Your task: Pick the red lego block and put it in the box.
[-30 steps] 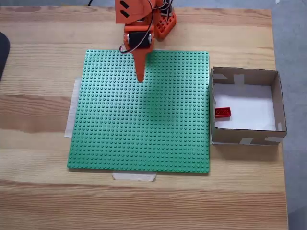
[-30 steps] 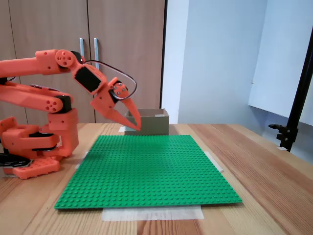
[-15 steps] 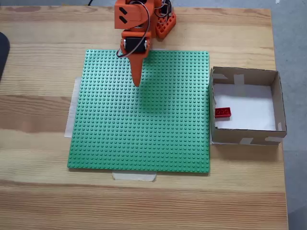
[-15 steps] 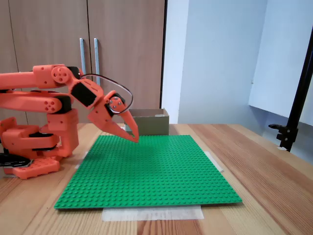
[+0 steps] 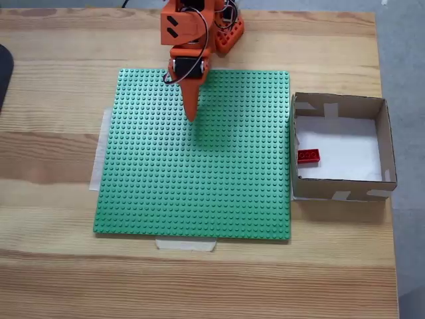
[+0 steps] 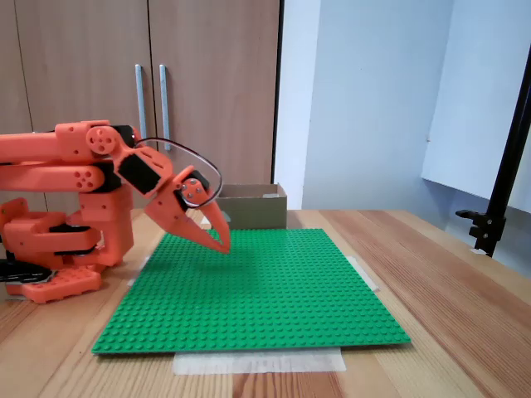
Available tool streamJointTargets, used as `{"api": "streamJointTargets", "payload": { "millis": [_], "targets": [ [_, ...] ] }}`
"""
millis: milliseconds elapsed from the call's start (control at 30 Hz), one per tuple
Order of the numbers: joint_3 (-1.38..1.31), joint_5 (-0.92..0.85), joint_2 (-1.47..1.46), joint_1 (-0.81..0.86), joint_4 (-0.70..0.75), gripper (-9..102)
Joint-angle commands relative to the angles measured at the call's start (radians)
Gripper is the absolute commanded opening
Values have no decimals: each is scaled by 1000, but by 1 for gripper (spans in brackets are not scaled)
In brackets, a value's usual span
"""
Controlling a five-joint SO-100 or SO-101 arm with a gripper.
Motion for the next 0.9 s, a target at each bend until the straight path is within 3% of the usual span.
{"api": "streamJointTargets", "payload": {
  "millis": [0, 867],
  "targets": [
    [20, 6, 2, 9, 2, -1],
    [132, -14, 2, 3, -3, -1]
  ]
}}
